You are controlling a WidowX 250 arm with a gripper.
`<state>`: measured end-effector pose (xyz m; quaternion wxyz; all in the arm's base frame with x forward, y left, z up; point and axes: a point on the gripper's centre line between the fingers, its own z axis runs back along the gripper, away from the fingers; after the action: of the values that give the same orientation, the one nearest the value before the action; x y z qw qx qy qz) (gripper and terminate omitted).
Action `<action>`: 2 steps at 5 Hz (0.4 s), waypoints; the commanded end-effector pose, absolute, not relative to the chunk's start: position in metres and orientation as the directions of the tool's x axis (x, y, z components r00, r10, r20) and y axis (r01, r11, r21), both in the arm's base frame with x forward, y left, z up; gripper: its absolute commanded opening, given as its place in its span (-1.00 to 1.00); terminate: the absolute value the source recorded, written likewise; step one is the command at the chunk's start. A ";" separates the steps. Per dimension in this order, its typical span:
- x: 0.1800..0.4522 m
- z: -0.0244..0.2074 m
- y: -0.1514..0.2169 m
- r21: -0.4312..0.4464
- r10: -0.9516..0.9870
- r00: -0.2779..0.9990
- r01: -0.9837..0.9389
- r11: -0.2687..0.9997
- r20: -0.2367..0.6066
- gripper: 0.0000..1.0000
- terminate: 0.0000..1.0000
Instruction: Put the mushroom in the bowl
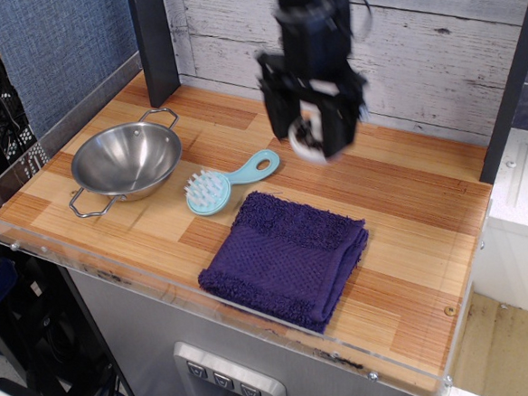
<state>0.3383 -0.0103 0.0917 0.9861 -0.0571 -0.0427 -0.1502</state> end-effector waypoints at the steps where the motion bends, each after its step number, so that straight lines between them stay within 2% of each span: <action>1: 0.293 0.140 0.052 -0.091 -0.199 0.959 0.220 0.971 0.200 -1.00 -1.00; 2: 0.279 0.127 0.091 -0.026 -0.097 0.984 0.102 0.994 0.152 -1.00 -1.00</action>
<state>0.2839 0.0935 0.1166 0.9968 -0.0224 -0.0593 -0.0490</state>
